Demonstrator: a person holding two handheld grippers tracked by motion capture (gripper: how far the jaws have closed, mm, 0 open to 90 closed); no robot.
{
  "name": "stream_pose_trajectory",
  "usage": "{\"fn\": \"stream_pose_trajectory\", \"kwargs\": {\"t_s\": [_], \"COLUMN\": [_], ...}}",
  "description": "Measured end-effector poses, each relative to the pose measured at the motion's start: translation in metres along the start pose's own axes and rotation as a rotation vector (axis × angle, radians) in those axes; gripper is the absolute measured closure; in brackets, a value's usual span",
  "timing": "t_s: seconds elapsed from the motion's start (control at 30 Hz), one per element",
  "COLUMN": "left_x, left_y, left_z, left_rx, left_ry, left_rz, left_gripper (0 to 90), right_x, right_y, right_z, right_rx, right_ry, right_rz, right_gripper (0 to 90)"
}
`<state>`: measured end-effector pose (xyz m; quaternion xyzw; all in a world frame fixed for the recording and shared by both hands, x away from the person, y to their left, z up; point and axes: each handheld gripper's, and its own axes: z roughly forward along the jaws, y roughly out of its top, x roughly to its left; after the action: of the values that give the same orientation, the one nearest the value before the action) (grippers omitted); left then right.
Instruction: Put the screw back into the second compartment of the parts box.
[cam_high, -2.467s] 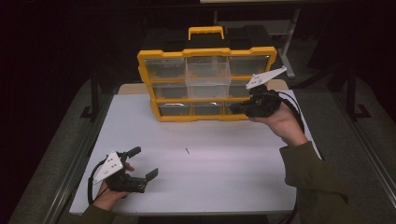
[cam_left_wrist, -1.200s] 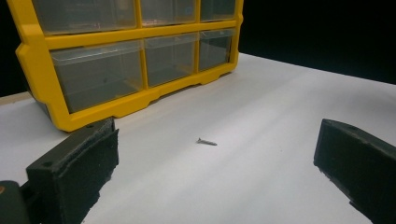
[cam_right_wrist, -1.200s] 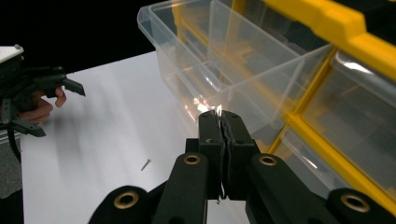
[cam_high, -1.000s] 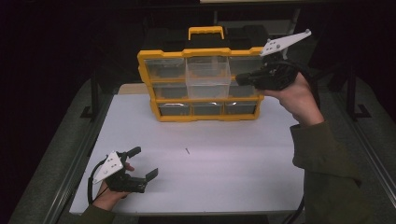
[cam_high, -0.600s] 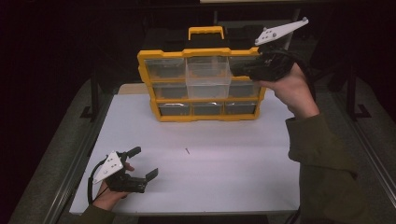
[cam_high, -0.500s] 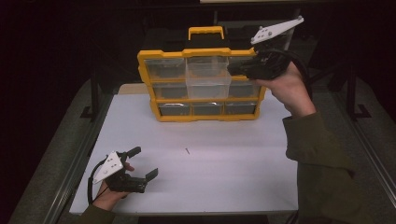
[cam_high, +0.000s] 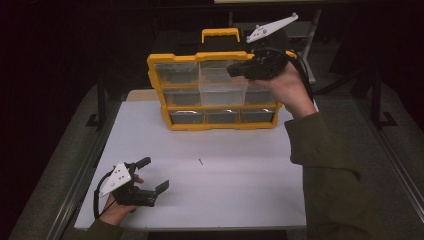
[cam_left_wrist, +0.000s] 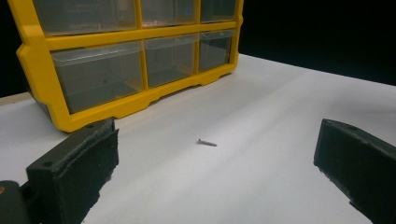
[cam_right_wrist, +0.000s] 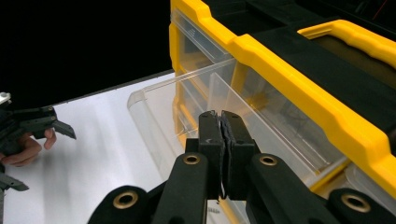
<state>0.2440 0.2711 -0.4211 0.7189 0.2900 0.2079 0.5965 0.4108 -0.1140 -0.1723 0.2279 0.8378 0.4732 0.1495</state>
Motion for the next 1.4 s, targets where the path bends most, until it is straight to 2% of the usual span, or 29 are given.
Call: {"fn": "stream_pose_trajectory", "kwargs": {"t_s": [0.17,0.4,0.63,0.87,1.03,1.13,1.4], "left_x": [0.0,0.0,0.0,0.0,0.0,0.0,0.0], "left_y": [0.0,0.0,0.0,0.0,0.0,0.0,0.0], "left_z": [0.0,0.0,0.0,0.0,0.0,0.0,0.001], "left_rx": [0.0,0.001,-0.001,0.001,0.002,0.002,0.003], "left_ry": [0.0,-0.001,-0.001,-0.001,-0.001,-0.002,-0.001], "left_rz": [0.0,0.002,-0.001,0.002,0.001,0.001,0.009], "left_gripper": [0.0,0.0,0.0,0.0,0.0,0.0,0.0], "right_x": [-0.002,-0.005,-0.008,-0.007,-0.004,-0.002,0.0], "right_y": [0.005,0.008,0.006,0.006,0.004,0.002,-0.007], "right_z": [0.01,0.021,0.021,0.015,0.007,0.002,-0.008], "right_rx": [0.014,0.048,0.046,0.035,0.033,0.042,0.025], "right_ry": [0.001,-0.004,-0.002,-0.011,-0.009,-0.021,-0.037], "right_rz": [0.013,0.002,0.019,0.049,0.07,0.073,0.099], "right_gripper": [87.2,87.2,85.3,64.1,53.1,47.4,29.1]}}
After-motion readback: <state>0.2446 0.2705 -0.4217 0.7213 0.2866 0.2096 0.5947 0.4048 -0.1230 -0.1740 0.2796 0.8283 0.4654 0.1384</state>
